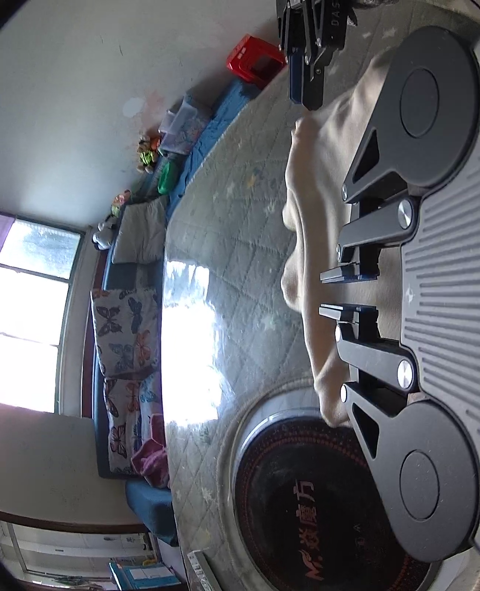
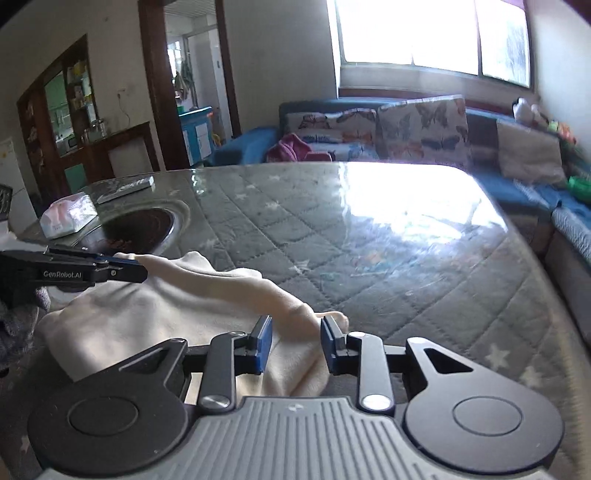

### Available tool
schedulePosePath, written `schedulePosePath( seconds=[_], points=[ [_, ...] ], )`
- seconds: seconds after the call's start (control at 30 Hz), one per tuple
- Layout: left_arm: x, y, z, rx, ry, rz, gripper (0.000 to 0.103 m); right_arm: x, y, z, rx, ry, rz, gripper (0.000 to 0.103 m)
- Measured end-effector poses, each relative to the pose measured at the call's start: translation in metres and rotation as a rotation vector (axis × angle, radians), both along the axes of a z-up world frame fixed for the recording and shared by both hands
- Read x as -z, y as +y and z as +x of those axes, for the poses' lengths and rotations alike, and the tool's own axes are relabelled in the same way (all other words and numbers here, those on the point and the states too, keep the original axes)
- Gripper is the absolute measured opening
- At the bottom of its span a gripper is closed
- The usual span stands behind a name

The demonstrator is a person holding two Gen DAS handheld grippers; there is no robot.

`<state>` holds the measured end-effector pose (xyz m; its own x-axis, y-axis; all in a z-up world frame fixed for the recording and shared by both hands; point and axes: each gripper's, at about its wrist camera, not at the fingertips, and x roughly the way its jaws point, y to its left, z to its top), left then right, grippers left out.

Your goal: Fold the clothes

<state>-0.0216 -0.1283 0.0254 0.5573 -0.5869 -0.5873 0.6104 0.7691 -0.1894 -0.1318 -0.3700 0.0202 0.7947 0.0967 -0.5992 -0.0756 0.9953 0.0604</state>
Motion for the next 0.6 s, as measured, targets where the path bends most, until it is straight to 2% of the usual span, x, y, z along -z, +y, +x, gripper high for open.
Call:
schedulePosePath(
  seconds=[0.2, 0.33, 0.4, 0.6],
  points=[
    [0.0, -0.013, -0.038, 0.086, -0.007, -0.01, 0.015, 0.008, 0.021, -0.026, -0.027, 0.005, -0.1, 0.028],
    [0.009, -0.019, -0.055, 0.114, -0.017, 0.032, 0.015, 0.019, 0.038, -0.042, -0.044, 0.017, -0.165, 0.028],
    [0.011, -0.018, -0.059, 0.113, -0.024, 0.043, 0.015, 0.024, 0.042, -0.052, -0.053, -0.021, -0.201, 0.028],
    [0.013, -0.009, -0.061, 0.091, -0.019, 0.026, 0.015, 0.01, 0.045, -0.061, -0.042, -0.057, -0.193, 0.028]
  ],
)
